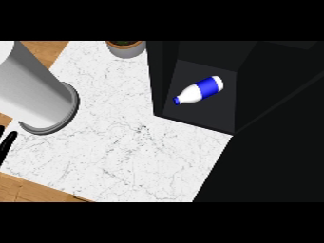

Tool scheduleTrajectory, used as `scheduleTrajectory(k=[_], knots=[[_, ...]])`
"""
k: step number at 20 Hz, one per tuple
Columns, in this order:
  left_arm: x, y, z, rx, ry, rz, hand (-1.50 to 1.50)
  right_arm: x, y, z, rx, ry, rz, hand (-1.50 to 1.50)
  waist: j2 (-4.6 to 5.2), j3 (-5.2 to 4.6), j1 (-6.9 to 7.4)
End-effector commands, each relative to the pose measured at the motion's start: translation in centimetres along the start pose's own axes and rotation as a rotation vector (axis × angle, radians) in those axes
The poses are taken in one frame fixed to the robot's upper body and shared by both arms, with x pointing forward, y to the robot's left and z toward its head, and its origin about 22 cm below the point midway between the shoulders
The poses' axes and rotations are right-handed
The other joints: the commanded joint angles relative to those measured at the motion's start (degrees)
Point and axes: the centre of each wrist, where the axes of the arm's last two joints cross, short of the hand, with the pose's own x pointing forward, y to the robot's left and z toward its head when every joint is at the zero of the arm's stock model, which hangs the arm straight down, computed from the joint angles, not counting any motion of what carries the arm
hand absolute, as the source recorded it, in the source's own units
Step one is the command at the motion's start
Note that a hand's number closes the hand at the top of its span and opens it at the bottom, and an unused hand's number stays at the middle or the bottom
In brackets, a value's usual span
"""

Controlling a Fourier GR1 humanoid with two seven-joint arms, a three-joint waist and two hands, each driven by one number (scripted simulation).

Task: Pick up the bottled water, place it into the cabinet and close the cabinet

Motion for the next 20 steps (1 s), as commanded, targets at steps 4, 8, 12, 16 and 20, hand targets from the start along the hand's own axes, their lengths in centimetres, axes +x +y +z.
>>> scheduleTrajectory(k=[4, 8, 12, 16, 20], knots=[[0.5, 0.5, -0.3, 0.002, -0.017, -0.001, -1.5, 0.4, 0.6, -1.5, 0.01, -0.023, -0.032, 1.5, 0.67, 0.15, -0.88], [0.6, 0.8, -0.3, 0.0, -0.008, -0.006, -1.5, -0.1, 0.8, -1.6, 0.0, -0.036, -0.083, 1.5, 1.69, 0.13, 0.06], [0.8, 0.7, -0.7, -0.028, -0.025, 0.004, -1.5, -0.7, 1.4, -1.8, 0.048, -0.077, -0.175, 1.5, 2.74, 0.33, 2.15], [1.1, 0.8, -1.0, -0.039, -0.033, -0.007, -1.5, -1.0, 1.1, -1.8, 0.008, -0.088, -0.2, 1.5, 3.4, 0.41, 2.61], [1.2, 0.7, -1.3, -0.056, -0.046, -0.003, -1.5, -1.6, 0.4, -1.7, -0.072, -0.057, -0.188, 1.5, 3.47, 0.53, 2.45]])
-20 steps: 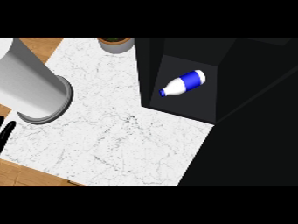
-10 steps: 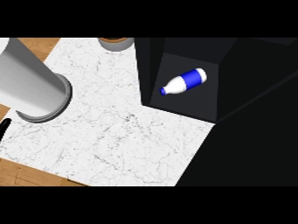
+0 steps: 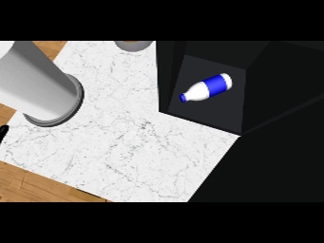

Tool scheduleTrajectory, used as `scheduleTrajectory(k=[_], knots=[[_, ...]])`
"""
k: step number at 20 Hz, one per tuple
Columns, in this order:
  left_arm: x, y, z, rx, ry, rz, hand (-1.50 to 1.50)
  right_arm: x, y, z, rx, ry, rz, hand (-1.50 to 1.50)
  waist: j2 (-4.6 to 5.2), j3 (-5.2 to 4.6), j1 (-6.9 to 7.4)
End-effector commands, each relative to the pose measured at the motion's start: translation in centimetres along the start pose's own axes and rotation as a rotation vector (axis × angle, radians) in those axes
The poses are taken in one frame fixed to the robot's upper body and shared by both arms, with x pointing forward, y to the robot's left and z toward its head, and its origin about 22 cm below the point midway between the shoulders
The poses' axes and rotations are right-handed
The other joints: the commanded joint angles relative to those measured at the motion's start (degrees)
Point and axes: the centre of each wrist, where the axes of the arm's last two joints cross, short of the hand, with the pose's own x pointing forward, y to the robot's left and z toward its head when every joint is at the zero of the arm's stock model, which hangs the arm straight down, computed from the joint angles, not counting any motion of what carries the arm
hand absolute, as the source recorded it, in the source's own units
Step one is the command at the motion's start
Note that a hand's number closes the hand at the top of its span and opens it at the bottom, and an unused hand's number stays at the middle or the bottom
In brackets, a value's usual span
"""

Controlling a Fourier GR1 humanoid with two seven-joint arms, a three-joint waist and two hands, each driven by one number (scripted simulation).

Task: Pick up the bottled water, place it into the cabinet and close the cabinet

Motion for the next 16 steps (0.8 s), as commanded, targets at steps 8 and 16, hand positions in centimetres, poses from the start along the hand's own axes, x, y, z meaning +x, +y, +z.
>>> scheduleTrajectory(k=[8, 16], knots=[[-0.1, 0.2, -0.1, -0.006, 0.012, 0.012, -1.5, -0.8, -2.1, -1.6, -0.084, 0.091, 0.082, 1.5, 0.0, 0.36, -0.24], [0.2, 0.7, -0.3, -0.01, 0.016, 0.002, -1.5, -2.0, -4.6, -3.6, -0.144, 0.166, 0.114, 1.5, -0.05, 0.53, -0.64]])
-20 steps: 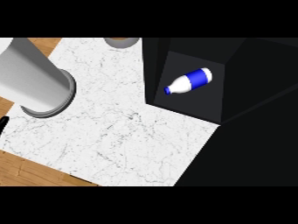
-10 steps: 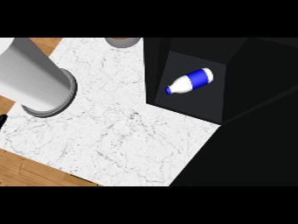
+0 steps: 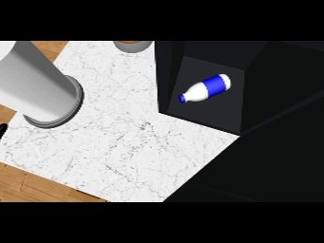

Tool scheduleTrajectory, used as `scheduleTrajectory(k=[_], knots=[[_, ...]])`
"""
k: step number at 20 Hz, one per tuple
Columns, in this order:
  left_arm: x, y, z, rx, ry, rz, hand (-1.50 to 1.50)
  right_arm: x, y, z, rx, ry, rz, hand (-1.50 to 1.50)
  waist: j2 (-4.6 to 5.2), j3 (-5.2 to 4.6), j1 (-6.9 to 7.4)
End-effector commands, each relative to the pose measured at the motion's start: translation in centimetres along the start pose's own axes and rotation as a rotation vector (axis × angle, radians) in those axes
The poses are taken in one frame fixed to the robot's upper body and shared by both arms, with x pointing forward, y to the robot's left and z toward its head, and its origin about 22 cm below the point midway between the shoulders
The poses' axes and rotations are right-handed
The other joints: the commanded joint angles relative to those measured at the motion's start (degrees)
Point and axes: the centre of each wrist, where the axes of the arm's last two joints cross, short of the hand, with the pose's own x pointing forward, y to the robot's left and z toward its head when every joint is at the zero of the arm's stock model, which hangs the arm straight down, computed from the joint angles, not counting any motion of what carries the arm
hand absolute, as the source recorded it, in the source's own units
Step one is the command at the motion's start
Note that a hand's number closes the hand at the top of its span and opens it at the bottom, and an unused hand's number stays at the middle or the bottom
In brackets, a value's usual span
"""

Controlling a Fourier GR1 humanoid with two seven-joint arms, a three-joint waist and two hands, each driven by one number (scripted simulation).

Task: Pick up the bottled water, place it into the cabinet and close the cabinet

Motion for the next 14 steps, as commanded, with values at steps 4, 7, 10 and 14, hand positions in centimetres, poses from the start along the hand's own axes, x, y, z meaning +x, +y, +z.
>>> scheduleTrajectory(k=[4, 7, 10, 14], knots=[[0.1, 0.2, -0.4, 0.001, -0.009, -0.001, -1.5, -2.8, -2.5, -3.1, -0.111, 0.157, -0.02, 1.5, 0.34, 0.59, -0.05], [-0.1, 0.5, 0.1, 0.013, 0.006, 0.011, -1.5, -3.8, -3.9, -4.9, -0.136, 0.186, -0.046, 1.5, 0.16, 0.72, 0.02], [-0.2, 0.6, 0.1, 0.03, 0.001, 0.015, -1.5, -3.7, -5.5, -6.7, -0.23, 0.17, -0.062, 1.5, -0.3, 0.88, -1.14], [-0.3, 1.0, 0.3, 0.042, -0.007, 0.011, -1.5, -3.9, -8.2, -9.4, -0.372, 0.188, -0.066, 1.5, -0.81, 1.04, -1.86]])
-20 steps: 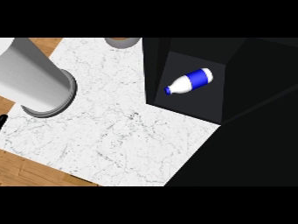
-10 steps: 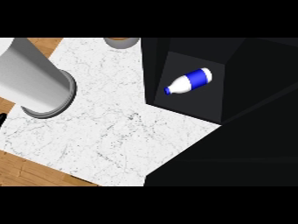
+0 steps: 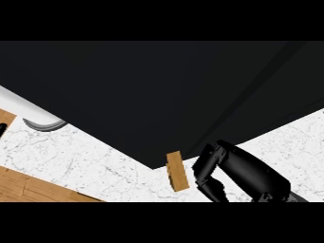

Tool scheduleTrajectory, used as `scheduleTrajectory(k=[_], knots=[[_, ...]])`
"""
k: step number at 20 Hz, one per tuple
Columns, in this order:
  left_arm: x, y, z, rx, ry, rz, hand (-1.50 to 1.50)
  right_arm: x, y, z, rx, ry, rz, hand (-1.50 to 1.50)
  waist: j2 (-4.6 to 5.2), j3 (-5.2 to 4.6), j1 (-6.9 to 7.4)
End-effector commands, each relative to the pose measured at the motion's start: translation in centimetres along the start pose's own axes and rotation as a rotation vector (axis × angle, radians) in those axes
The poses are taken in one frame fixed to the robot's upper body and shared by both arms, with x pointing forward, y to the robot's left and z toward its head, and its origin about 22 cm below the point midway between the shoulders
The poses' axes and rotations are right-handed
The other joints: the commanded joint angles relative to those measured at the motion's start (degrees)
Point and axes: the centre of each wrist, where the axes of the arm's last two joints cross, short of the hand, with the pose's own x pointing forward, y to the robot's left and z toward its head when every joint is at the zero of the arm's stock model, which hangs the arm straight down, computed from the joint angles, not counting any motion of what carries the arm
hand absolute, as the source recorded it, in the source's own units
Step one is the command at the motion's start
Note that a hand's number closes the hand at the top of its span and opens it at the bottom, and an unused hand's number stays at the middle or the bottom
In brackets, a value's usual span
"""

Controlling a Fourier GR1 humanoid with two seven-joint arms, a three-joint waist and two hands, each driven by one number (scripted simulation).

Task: Pick up the bottled water, place it into the cabinet and close the cabinet

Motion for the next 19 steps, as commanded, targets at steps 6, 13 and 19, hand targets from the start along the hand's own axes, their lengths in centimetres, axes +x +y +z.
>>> scheduleTrajectory(k=[6, 13, 19], knots=[[0.0, 0.6, 0.4, 0.031, 0.001, -0.006, -1.5, 1.8, -3.7, -9.1, -0.319, 0.066, -0.09, 1.5, -0.78, 0.48, -1.92], [0.0, 1.0, 1.2, 0.042, -0.003, 0.007, -1.5, 2.7, -7.2, -13.0, -0.516, 0.089, -0.207, -1.5, -0.68, 0.69, -2.05], [-0.2, 1.7, 1.4, 0.054, 0.001, 0.016, -1.5, 3.8, -7.1, -15.0, -0.52, 0.093, -0.25, -1.5, -0.61, 0.64, -3.57]])
